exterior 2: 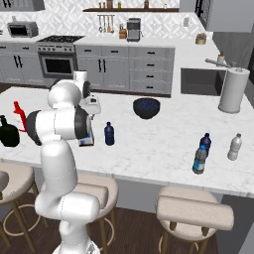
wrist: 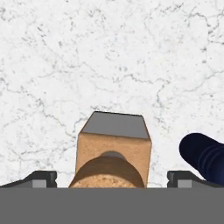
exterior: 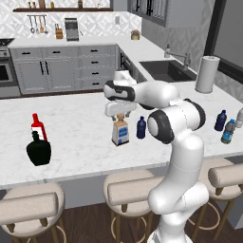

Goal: Move the plastic bottles in the middle to the plastics group, and the glass bottles in the middle to the glass group.

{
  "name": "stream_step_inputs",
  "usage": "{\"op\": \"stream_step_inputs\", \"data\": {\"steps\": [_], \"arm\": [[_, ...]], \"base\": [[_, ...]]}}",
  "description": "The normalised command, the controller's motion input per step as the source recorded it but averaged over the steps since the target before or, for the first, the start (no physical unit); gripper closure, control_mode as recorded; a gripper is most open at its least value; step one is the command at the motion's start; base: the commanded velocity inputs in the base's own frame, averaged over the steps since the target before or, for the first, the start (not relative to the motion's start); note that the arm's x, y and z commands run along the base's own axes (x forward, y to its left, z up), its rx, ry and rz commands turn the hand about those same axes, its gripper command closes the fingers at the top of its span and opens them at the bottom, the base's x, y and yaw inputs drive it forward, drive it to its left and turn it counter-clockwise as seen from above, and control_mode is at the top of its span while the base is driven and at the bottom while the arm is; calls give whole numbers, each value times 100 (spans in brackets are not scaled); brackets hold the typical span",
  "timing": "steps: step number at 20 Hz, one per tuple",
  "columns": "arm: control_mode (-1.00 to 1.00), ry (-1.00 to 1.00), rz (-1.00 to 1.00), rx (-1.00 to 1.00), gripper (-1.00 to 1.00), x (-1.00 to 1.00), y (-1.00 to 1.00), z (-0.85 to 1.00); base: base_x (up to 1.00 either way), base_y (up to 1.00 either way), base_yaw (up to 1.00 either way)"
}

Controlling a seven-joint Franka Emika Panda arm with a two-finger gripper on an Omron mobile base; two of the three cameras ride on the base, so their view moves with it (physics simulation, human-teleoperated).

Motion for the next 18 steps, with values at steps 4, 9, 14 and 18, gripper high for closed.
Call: {"op": "stream_step_inputs", "data": {"steps": [4,9,14,18], "arm": [[-100,0,0,0,100,0,0,0],[-100,0,0,0,100,0,0,2],[-100,0,6,1,100,0,14,34],[-100,0,21,3,100,0,59,27]], "base": [[0,0,0],[0,0,0],[0,0,0],[0,0,0]]}}
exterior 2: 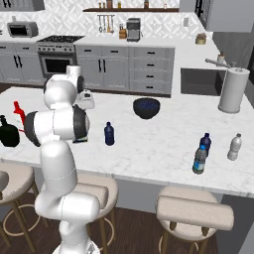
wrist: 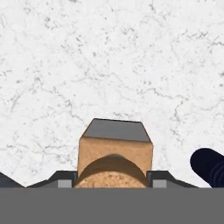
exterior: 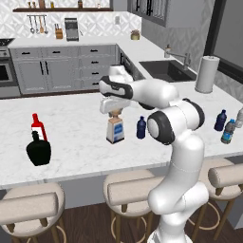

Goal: Move the plastic bottles in the middle to the plastics group, and the glass bottles in the middle to the glass group.

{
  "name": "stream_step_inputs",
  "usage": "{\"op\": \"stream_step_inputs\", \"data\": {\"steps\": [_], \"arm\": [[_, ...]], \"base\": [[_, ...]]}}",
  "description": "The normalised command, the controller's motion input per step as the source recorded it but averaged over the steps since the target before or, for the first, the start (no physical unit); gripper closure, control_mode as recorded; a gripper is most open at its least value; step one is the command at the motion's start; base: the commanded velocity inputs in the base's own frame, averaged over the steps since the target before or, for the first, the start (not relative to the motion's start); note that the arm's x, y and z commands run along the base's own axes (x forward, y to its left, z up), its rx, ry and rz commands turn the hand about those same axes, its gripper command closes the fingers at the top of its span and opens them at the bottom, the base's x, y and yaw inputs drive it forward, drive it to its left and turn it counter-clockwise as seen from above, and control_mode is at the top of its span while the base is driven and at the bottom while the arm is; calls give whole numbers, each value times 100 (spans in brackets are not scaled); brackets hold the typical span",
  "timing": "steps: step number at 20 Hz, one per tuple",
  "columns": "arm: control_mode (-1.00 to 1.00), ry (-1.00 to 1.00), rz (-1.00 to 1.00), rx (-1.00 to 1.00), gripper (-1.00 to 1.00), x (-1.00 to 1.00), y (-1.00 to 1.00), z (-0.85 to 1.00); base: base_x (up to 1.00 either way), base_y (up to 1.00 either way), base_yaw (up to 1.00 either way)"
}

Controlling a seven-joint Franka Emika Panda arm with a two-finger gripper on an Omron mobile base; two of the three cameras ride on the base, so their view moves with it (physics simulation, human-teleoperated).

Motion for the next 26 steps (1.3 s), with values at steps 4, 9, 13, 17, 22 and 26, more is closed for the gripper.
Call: {"op": "stream_step_inputs", "data": {"steps": [4,9,13,17,22,26], "arm": [[-100,4,37,0,100,-1,93,5],[-100,4,42,0,100,0,97,0],[-100,4,42,0,100,0,94,0],[-100,1,34,0,100,-7,70,0],[-100,-2,21,0,100,-6,51,-5],[-100,-6,16,0,100,12,44,-11]], "base": [[0,0,0],[0,0,0],[0,0,0],[0,0,0],[0,0,0],[0,0,0]]}}
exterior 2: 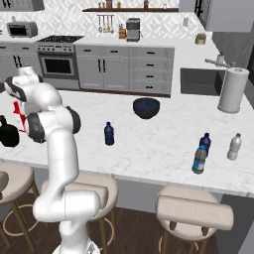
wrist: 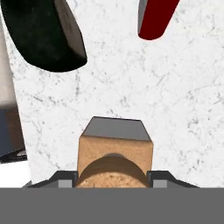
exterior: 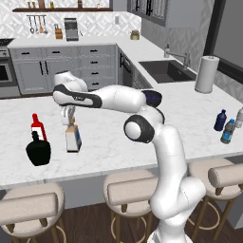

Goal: Move the plastic bottles in the middle to the plastics group, and the glass bottles in the middle to the glass group.

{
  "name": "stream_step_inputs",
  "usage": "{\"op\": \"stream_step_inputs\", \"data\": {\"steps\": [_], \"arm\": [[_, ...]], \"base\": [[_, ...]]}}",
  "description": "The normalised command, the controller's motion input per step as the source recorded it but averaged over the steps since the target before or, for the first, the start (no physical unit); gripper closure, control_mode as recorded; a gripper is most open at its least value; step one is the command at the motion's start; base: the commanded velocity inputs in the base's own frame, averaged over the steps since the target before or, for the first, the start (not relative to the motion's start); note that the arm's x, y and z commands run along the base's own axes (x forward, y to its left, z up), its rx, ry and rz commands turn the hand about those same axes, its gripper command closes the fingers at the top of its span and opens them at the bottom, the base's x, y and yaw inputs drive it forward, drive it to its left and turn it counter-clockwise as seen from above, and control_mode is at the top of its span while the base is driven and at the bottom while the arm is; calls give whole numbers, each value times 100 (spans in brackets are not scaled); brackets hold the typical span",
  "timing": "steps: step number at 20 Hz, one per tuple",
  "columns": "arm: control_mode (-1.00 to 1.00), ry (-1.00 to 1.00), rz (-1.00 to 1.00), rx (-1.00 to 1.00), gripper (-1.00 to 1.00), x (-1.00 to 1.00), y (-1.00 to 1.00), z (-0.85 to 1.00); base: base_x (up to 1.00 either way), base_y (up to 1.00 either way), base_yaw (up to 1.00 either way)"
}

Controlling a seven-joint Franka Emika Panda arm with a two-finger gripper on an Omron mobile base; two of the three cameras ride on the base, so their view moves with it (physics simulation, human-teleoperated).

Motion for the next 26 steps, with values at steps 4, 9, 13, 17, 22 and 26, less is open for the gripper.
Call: {"op": "stream_step_inputs", "data": {"steps": [4,9,13,17,22,26], "arm": [[-100,-4,15,2,100,23,33,-14],[-100,-5,14,10,100,6,16,0],[-100,1,7,3,100,2,2,-11],[-100,0,3,0,100,0,1,-50],[-100,-14,2,0,100,0,1,-64],[-100,-16,0,4,100,-13,0,-2]], "base": [[0,0,0],[0,0,0],[0,0,0],[0,0,0],[0,0,0],[0,0,0]]}}
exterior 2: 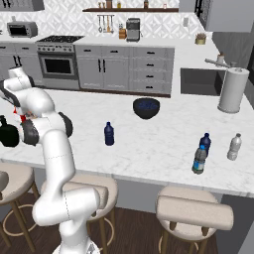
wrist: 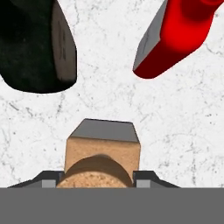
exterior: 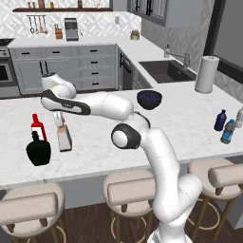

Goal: Move the plastic bottles in the middle to the plastics group, and the glass bottles in the middle to the glass group.

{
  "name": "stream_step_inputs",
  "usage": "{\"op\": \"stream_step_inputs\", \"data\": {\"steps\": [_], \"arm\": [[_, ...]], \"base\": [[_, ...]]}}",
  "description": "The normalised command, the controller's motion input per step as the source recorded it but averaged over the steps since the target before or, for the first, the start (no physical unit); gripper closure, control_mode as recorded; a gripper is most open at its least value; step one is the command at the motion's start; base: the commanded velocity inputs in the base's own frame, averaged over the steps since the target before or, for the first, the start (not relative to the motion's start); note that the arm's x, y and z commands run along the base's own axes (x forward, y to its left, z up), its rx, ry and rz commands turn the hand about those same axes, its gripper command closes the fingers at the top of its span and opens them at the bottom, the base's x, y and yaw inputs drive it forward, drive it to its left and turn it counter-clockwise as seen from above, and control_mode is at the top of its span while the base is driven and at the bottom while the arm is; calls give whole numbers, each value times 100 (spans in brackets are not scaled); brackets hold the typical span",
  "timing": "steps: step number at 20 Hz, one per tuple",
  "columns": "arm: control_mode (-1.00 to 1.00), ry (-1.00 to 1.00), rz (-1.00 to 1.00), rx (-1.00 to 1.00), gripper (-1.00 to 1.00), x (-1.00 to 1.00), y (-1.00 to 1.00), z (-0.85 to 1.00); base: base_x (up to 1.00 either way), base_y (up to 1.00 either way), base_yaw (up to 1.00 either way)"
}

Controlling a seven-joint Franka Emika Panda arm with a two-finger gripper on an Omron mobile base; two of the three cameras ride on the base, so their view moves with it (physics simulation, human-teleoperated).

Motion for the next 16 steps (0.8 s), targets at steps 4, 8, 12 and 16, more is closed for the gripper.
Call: {"op": "stream_step_inputs", "data": {"steps": [4,8,12,16], "arm": [[-100,-1,0,0,100,-3,1,0],[-100,0,0,0,100,0,1,0],[-100,0,0,0,-100,0,0,0],[-100,0,0,0,-100,0,0,0]], "base": [[0,0,0],[0,0,0],[0,0,0],[0,0,0]]}}
